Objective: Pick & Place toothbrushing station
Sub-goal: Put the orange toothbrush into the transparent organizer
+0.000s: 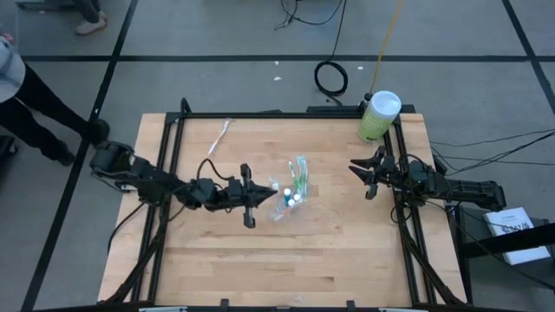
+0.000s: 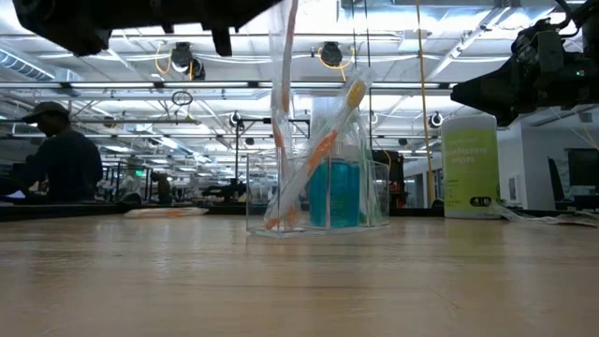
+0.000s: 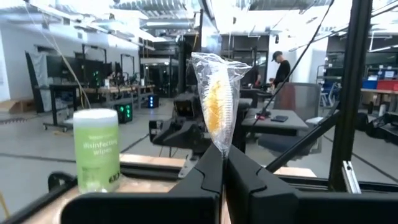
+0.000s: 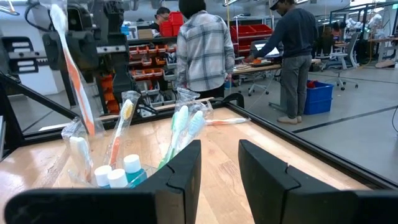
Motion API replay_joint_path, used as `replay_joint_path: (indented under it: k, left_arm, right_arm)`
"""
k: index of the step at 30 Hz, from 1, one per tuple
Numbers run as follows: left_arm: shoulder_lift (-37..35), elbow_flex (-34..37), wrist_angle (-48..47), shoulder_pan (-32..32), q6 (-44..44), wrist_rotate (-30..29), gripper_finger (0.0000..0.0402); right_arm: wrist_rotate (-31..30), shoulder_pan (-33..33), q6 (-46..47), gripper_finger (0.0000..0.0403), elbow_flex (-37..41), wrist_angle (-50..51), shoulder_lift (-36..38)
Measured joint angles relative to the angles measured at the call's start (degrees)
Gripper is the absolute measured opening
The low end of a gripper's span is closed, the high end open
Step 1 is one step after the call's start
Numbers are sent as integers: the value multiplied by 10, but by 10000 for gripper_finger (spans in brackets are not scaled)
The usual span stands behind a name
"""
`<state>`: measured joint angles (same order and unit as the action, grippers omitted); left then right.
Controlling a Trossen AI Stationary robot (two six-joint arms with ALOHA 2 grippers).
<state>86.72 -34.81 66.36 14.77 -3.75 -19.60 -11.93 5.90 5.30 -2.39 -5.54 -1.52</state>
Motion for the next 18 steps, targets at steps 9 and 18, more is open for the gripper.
replay_joint_path:
  k: [9, 18]
  left_arm:
    - [41, 0, 10, -2, 43, -4, 1]
    - [41, 29, 11, -5, 71, -10, 1]
  right_arm:
    - [0, 0, 0, 98, 0, 0, 0]
    - [0, 0, 0, 98, 0, 0, 0]
